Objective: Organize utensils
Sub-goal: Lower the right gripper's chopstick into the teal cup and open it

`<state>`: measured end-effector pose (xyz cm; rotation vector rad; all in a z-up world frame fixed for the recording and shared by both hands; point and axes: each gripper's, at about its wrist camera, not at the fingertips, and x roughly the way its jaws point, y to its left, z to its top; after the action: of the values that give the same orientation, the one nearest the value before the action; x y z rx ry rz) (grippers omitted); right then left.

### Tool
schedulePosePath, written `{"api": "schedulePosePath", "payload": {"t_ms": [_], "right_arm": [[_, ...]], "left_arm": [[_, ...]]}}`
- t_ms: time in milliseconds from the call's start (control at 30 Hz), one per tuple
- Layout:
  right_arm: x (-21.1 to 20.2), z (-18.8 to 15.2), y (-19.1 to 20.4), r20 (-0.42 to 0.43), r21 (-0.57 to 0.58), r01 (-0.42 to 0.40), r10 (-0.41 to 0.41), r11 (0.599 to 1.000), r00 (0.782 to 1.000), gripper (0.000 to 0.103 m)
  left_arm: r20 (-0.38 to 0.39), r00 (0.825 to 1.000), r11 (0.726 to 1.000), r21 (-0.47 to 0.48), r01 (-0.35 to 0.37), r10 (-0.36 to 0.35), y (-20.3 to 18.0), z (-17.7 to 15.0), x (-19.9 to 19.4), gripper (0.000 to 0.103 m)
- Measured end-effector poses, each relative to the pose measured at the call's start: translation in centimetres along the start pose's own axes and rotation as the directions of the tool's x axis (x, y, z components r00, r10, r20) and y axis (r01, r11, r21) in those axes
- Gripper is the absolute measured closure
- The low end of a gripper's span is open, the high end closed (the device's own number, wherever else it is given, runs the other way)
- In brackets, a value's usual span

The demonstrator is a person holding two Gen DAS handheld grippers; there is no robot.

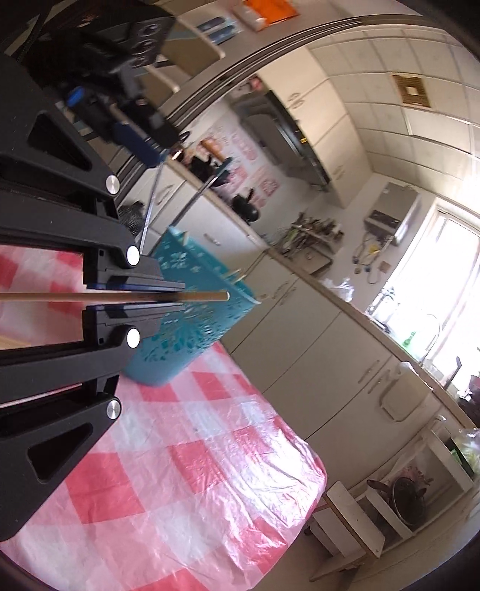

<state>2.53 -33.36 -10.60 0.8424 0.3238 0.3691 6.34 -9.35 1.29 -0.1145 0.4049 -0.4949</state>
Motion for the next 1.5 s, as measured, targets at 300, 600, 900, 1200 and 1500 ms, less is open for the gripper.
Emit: {"api": "schedulePosePath", "payload": {"t_ms": [300, 600, 900, 1200, 1500], "right_arm": [[-0.5, 3.8, 2.5, 0.202, 0.075, -0.114, 0.097, 0.991, 0.974, 0.097], [1.0, 9.0, 4.2, 0.42, 0.085, -0.257, 0.199, 0.963, 0.886, 0.097], [5.0, 8.6, 4.9, 0.388, -0.046, -0.072, 0.084, 0.996, 0.918, 0.097], [8.5, 4.9, 6.1, 0.169, -0.242, 0.021, 0.021, 0.97, 0.985, 0.088], [3.6, 2.8, 4.4, 0.017, -0.251, 0.063, -0.061, 0.966, 0.998, 0.075]], "left_arm": [[0.053, 0.999, 1.0, -0.024, 0.0, 0.001, 0.3, 0.1, -1.4, 0.049], [0.148, 0.989, 1.0, 0.021, -0.013, 0.009, -0.4, 1.3, -3.3, 0.044], [0.109, 0.994, 0.999, 0.027, -0.031, 0.028, -0.6, 1.2, -1.5, 0.044], [0.084, 0.995, 0.998, 0.021, -0.057, 0.055, 0.2, 0.7, -1.6, 0.042], [0.05, 0.996, 0.997, -0.02, -0.076, 0.077, 1.1, -0.4, -2.8, 0.039]]}}
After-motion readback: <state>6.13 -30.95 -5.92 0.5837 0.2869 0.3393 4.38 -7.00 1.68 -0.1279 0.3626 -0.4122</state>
